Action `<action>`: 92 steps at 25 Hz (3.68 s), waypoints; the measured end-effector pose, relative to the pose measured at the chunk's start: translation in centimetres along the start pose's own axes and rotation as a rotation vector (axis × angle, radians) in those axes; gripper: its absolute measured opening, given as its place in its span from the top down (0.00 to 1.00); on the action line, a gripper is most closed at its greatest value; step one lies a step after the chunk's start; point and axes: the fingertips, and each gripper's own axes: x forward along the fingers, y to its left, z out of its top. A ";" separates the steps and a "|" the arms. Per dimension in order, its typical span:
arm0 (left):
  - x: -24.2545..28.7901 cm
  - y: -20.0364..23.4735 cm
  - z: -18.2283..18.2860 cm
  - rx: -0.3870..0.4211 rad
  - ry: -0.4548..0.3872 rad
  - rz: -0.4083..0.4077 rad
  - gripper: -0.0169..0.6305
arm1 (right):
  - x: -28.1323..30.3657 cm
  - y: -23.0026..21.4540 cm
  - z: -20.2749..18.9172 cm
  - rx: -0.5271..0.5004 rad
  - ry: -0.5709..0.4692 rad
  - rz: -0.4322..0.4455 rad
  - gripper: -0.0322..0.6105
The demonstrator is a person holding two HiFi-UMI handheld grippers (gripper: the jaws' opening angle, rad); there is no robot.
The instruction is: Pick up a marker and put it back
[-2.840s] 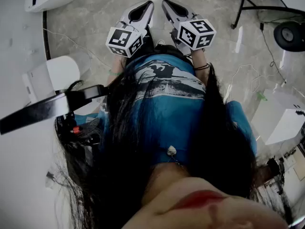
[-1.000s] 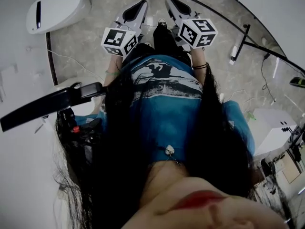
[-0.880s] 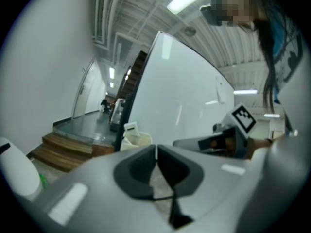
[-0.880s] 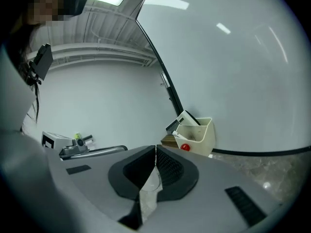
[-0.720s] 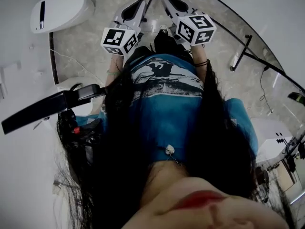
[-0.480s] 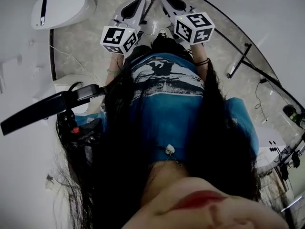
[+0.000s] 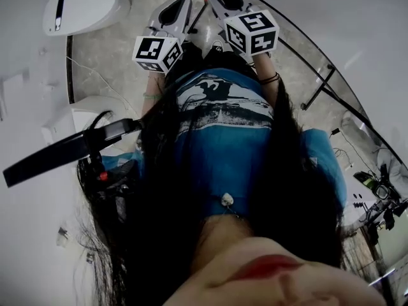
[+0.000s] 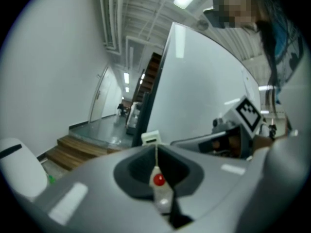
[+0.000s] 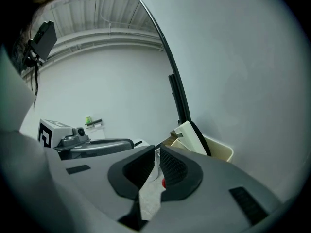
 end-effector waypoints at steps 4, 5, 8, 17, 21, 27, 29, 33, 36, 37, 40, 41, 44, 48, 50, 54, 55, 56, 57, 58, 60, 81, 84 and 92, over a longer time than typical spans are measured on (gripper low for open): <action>0.2 -0.6 0.0 0.008 0.006 -0.026 0.97 | -0.5 -0.1 -0.1 -0.053 0.021 -0.032 0.92; 0.4 -0.4 -0.1 0.013 0.014 -0.041 0.97 | -0.2 -0.1 -0.1 -0.057 0.024 -0.040 0.90; 1.3 2.0 0.3 0.016 0.033 -0.093 0.97 | 2.5 -0.2 0.3 -0.062 0.059 -0.071 0.82; 3.7 7.1 1.2 0.002 0.064 -0.212 0.97 | 8.6 -1.7 -0.5 -0.188 0.265 -0.185 0.79; 3.9 10.1 1.0 -0.005 0.075 -0.243 0.97 | 12.0 -2.4 -1.1 -0.221 0.338 -0.221 0.79; 3.9 9.1 0.9 -0.011 0.075 -0.272 0.97 | 10.4 -3.7 -2.9 -0.208 0.412 -0.255 0.79; 4.0 8.7 1.0 -0.014 0.072 -0.283 0.97 | 9.8 -3.8 -3.6 -0.206 0.445 -0.265 0.79; 4.0 7.9 0.9 -0.018 0.071 -0.308 0.97 | 9.1 -4.3 -3.9 -0.166 0.442 -0.292 0.79; 4.2 7.4 0.7 -0.019 0.079 -0.325 0.97 | 8.8 -4.4 -3.8 -0.139 0.432 -0.277 0.79; 4.2 7.2 0.7 -0.019 0.082 -0.330 0.97 | 8.7 -4.4 -3.8 -0.147 0.438 -0.266 0.79; 4.4 6.7 0.7 -0.015 0.083 -0.343 0.97 | 8.6 -4.2 -3.7 -0.207 0.463 -0.253 0.79; 4.4 6.6 0.8 -0.013 0.083 -0.346 0.97 | 8.6 -4.1 -3.7 -0.232 0.467 -0.261 0.79; 4.6 6.4 0.8 -0.010 0.082 -0.350 0.97 | 8.4 -3.8 -3.4 -0.283 0.446 -0.299 0.80; 4.6 6.7 0.6 -0.011 0.085 -0.344 0.97 | 7.5 -3.8 -0.5 -0.241 0.319 -0.346 0.82; 4.6 6.7 0.6 -0.012 0.086 -0.344 0.97 | 6.6 -4.0 1.2 -0.218 0.254 -0.365 0.83; 4.7 6.3 0.7 -0.009 0.083 -0.355 0.97 | 4.2 -3.8 4.2 -0.156 0.120 -0.390 0.84; 4.7 6.2 0.7 -0.009 0.082 -0.358 0.97 | 3.6 -3.8 4.9 -0.143 0.087 -0.399 0.84; 4.7 6.1 0.7 -0.009 0.082 -0.360 0.97 | 2.9 -3.7 5.6 -0.133 0.053 -0.411 0.84; 4.7 6.1 0.7 -0.009 0.082 -0.362 0.97 | 2.2 -3.6 6.2 -0.126 0.020 -0.423 0.84; 4.7 6.1 0.8 -0.008 0.082 -0.363 0.97 | 1.5 -3.5 6.9 -0.119 -0.012 -0.435 0.84; 4.7 6.1 0.8 -0.006 0.083 -0.365 0.97 | 0.3 -3.2 8.1 -0.105 -0.074 -0.450 0.84; 4.7 6.7 0.8 0.003 0.088 -0.349 0.97 | 2.9 -4.6 4.5 -0.156 0.082 -0.450 0.84; 4.8 7.0 0.8 0.002 0.086 -0.341 0.97 | 4.4 -4.7 2.9 -0.192 0.157 -0.427 0.84; 4.6 7.6 0.7 -0.002 0.085 -0.321 0.97 | 6.7 -4.3 0.9 -0.189 0.216 -0.373 0.84</action>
